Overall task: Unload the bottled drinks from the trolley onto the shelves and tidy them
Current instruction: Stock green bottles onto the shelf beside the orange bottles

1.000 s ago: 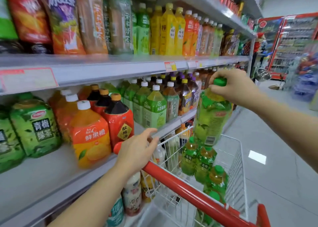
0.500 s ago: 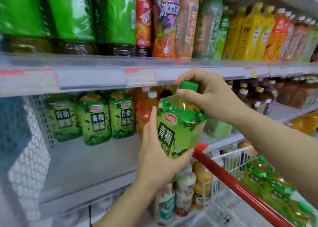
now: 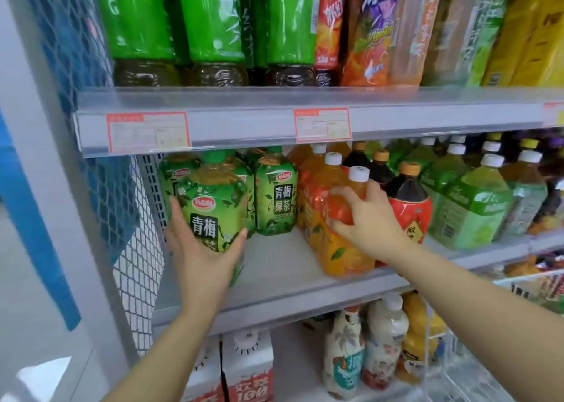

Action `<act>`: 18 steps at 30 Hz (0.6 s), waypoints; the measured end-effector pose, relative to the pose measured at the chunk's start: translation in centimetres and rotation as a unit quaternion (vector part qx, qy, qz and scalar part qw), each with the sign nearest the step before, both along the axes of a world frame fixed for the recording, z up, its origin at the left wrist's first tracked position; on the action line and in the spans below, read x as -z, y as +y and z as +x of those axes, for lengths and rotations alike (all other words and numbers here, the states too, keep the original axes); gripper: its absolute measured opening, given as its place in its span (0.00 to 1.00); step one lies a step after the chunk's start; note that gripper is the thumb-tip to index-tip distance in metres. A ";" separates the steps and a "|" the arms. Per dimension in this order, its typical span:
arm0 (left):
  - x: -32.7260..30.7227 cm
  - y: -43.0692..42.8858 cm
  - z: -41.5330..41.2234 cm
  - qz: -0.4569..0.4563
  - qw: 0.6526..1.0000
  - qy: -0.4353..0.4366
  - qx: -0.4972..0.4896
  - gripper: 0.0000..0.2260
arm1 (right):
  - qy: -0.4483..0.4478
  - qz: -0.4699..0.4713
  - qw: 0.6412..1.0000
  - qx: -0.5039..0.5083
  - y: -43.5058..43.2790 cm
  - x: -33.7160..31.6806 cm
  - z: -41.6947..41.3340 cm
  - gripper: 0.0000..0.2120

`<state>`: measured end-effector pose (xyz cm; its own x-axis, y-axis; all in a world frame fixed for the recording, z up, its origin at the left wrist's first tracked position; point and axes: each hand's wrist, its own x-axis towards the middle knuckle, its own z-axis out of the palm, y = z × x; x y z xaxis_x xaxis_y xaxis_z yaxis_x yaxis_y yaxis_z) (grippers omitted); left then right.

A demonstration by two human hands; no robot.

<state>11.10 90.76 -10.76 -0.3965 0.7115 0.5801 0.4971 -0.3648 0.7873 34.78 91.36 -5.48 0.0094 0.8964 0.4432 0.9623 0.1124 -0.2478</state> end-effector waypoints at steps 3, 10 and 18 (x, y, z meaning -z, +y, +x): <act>0.8 2.5 -1.6 -0.061 0.993 0.002 -0.097 0.51 | -0.010 0.009 1.000 -0.001 0.2 0.2 0.3 0.26; 1.7 6.1 -2.8 -0.114 0.981 0.048 -0.148 0.48 | -0.013 0.019 1.000 -0.016 0.3 0.4 0.5 0.26; -0.1 8.3 -5.5 -0.247 0.969 -0.007 0.001 0.44 | -0.019 0.006 0.999 -0.025 0.5 0.6 0.8 0.28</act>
